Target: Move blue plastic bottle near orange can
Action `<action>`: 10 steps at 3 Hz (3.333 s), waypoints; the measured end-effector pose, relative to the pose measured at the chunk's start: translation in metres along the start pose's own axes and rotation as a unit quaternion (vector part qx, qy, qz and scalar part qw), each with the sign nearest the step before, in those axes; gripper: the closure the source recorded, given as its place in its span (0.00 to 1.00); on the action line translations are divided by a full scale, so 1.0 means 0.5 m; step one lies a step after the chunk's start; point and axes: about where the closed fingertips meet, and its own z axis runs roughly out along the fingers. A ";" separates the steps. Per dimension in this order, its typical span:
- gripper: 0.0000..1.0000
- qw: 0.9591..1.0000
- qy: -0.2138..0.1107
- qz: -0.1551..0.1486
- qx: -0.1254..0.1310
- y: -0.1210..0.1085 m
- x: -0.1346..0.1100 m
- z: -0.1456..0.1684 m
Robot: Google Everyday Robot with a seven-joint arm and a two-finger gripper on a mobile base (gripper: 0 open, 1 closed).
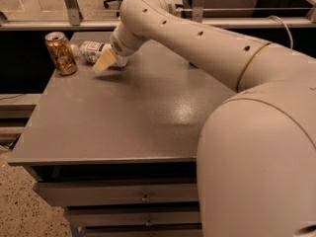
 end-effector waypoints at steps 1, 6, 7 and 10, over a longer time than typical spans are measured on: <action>0.00 1.000 -0.002 0.001 -0.004 0.003 0.005 -0.010; 0.00 0.983 -0.047 -0.031 -0.174 0.138 0.011 -0.057; 0.00 0.979 -0.055 -0.044 -0.192 0.163 -0.001 -0.073; 0.00 0.990 -0.094 -0.054 -0.095 0.031 0.101 -0.231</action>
Offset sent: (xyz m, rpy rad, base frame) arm -0.0292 -0.0207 0.0126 0.0682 0.0346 0.0595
